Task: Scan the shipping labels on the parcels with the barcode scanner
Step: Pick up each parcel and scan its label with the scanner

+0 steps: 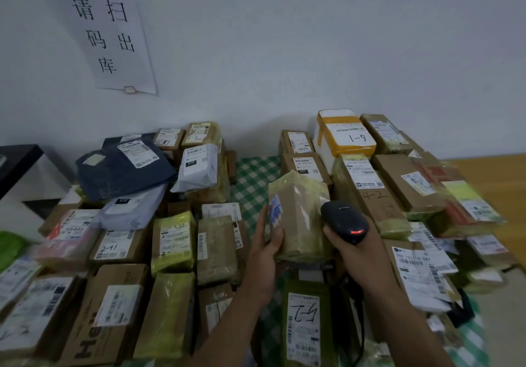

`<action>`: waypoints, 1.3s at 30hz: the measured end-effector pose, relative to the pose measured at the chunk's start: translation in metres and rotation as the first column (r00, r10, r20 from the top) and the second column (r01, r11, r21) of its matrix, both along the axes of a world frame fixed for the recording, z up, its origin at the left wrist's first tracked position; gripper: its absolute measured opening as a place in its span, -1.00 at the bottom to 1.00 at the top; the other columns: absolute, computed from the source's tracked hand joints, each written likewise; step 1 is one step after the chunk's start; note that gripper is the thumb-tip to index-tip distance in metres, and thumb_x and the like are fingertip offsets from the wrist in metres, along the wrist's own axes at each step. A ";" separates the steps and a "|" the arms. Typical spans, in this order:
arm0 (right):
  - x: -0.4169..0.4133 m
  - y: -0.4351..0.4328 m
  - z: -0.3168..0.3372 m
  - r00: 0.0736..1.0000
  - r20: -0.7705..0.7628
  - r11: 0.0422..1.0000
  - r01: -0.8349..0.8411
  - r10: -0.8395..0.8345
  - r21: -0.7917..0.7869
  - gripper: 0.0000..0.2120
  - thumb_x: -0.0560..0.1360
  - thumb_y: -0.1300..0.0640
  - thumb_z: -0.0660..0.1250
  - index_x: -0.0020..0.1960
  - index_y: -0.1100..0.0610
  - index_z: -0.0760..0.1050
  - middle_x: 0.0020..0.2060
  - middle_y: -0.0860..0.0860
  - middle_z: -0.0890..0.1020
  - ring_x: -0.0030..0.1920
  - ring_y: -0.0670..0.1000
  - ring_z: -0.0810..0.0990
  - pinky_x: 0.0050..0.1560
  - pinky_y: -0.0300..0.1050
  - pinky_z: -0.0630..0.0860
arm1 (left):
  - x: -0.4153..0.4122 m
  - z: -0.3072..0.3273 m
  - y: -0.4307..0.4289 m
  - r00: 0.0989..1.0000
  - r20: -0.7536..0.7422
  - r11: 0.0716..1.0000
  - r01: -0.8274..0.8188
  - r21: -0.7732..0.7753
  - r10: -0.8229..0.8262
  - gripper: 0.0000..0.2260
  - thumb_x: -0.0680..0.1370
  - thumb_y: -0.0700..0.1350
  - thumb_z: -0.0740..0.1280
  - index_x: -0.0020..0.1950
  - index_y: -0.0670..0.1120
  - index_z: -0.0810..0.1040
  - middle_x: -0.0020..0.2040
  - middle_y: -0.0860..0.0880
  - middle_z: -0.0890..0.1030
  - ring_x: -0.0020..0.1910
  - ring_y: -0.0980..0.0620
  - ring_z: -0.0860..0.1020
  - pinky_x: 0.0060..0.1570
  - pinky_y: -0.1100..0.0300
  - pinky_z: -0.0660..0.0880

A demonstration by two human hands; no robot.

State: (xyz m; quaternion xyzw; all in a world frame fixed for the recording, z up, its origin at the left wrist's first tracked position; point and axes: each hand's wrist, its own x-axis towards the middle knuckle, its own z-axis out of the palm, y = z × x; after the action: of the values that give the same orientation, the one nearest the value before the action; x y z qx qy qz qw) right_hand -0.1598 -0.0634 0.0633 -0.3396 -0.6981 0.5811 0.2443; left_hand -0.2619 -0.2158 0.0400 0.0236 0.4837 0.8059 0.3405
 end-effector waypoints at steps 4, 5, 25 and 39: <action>0.000 0.002 0.001 1.000 -0.004 1.000 -0.026 0.026 -0.015 -0.43 0.41 0.17 0.63 0.36 0.02 0.53 0.11 -0.13 0.68 0.11 -0.16 0.65 0.02 -0.24 0.54 | -0.007 -0.008 -0.001 0.998 -0.054 0.998 0.006 -0.056 -0.009 -0.61 0.70 -0.10 0.23 0.48 0.24 0.47 0.33 0.14 0.63 0.27 0.03 0.63 0.20 -0.10 0.61; 0.000 0.002 0.002 0.999 -0.003 0.999 -0.032 0.032 -0.008 -0.44 0.40 0.19 0.63 0.34 0.01 0.53 0.10 -0.14 0.69 0.08 -0.19 0.66 0.02 -0.24 0.56 | -0.009 -0.006 -0.002 0.993 -0.113 0.993 0.023 -0.115 -0.036 -0.62 0.68 -0.02 0.25 0.50 0.21 0.46 0.35 0.14 0.62 0.28 0.10 0.62 0.22 0.02 0.60; -0.002 0.013 0.018 0.994 -0.014 0.994 -0.112 0.112 -0.003 -0.44 0.39 0.33 0.61 0.30 0.02 0.53 0.06 -0.16 0.67 -0.09 -0.42 0.62 -0.19 -0.52 0.50 | -0.015 -0.003 0.001 0.932 -0.318 0.928 0.046 -0.369 -0.173 -0.42 0.53 0.25 0.40 0.54 0.31 0.36 0.48 0.10 0.48 0.29 0.18 0.53 0.11 0.22 0.58; 0.000 0.018 0.030 0.946 0.159 0.943 -0.305 0.283 0.137 -0.44 0.37 -0.03 0.64 0.28 -0.20 0.48 0.07 -0.21 0.68 0.01 -0.27 0.67 -0.09 -0.40 0.53 | -0.082 0.018 -0.016 0.834 -0.420 0.823 0.069 -0.563 -0.358 -0.37 0.41 0.22 0.52 0.46 0.37 0.42 0.33 0.06 0.61 0.23 0.05 0.61 0.17 0.03 0.63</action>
State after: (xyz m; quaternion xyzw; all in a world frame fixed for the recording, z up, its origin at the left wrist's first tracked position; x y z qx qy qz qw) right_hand -0.1601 -0.0454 0.0937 -0.2499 -0.8003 0.5286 0.1326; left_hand -0.3438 -0.2318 0.0582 0.1972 0.7514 0.5614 0.2852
